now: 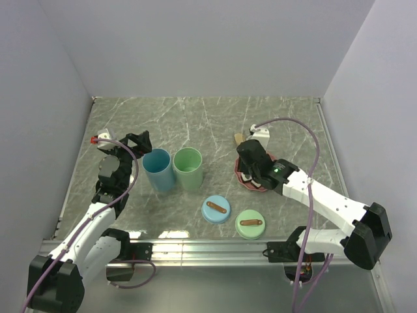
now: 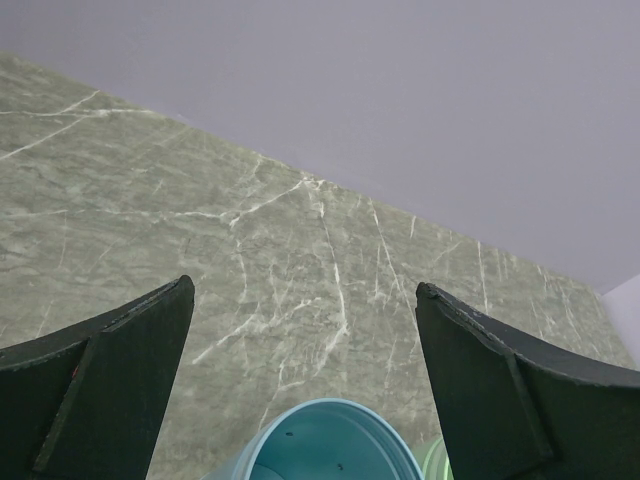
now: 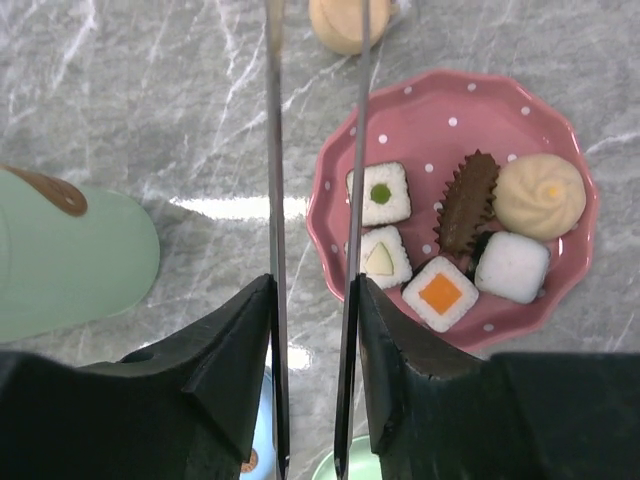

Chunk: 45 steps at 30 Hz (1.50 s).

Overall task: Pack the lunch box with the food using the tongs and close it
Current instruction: Pick up the food using the clamp

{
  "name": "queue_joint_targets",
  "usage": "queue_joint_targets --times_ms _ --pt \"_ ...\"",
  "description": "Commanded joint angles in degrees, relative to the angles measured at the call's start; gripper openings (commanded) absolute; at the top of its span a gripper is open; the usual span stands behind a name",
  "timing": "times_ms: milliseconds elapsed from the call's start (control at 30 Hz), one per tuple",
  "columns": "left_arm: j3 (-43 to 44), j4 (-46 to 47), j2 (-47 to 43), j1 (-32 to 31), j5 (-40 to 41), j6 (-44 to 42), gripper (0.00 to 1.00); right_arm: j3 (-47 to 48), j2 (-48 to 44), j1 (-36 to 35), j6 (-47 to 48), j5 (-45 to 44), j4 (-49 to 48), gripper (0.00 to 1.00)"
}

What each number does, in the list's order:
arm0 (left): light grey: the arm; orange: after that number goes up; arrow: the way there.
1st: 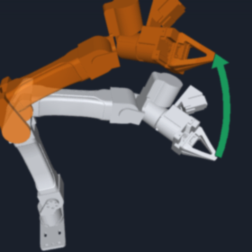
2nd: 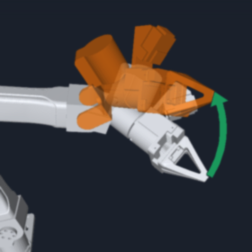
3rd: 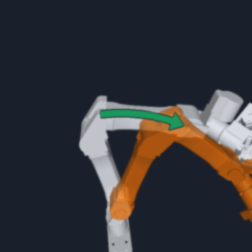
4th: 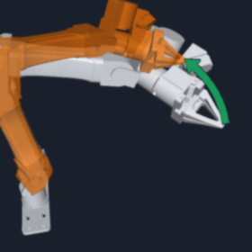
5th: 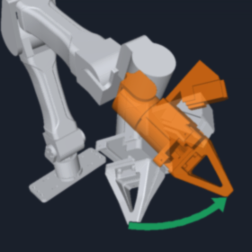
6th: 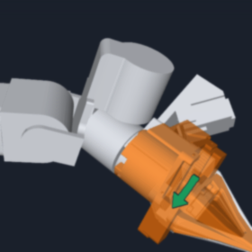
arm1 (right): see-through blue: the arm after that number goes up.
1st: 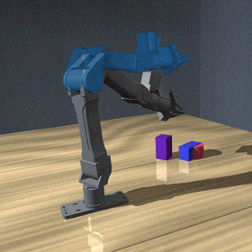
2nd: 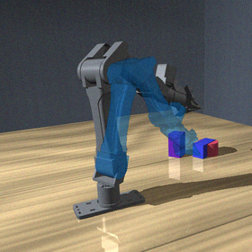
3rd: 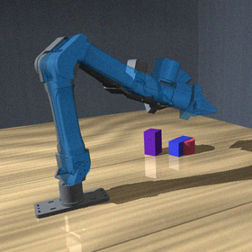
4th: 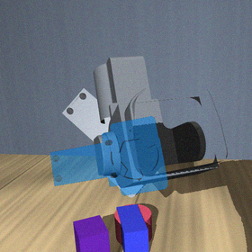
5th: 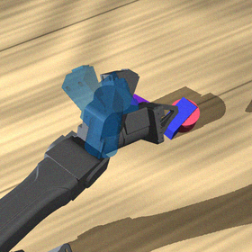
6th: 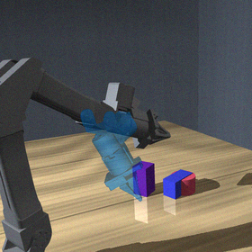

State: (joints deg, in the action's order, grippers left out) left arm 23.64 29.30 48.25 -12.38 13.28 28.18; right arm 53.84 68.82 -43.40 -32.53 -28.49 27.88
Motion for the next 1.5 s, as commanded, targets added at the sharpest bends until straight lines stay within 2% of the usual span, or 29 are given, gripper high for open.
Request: queue_joint_targets --times_ms 0,233,900,1000,1200,1467 --pt "-0.3 1.9 -0.3 0.3 -0.8 0.5 1.00 3.3 -1.1 0.9 0.9 -2.6 -3.6 0.46" --pt "-0.3 1.8 -0.3 0.3 -0.6 0.5 1.00 2.8 0.3 2.4 1.3 -1.8 -5.6 0.56" --pt "-0.2 2.2 0.4 0.3 -0.7 0.5 0.99 1.8 10.5 8.0 3.1 5.2 -11.3 0.57" --pt "-0.2 2.3 0.7 0.3 -0.7 0.5 1.00 1.6 10.6 8.1 3.4 6.1 -12.1 0.55" --pt "0.0 2.3 1.2 0.3 -0.7 0.5 0.99 1.1 9.6 8.0 4.1 7.8 -12.8 0.41" --pt "-0.1 2.3 0.8 0.3 -0.9 0.4 1.00 2.0 6.7 8.0 4.6 6.0 -11.0 0.31"
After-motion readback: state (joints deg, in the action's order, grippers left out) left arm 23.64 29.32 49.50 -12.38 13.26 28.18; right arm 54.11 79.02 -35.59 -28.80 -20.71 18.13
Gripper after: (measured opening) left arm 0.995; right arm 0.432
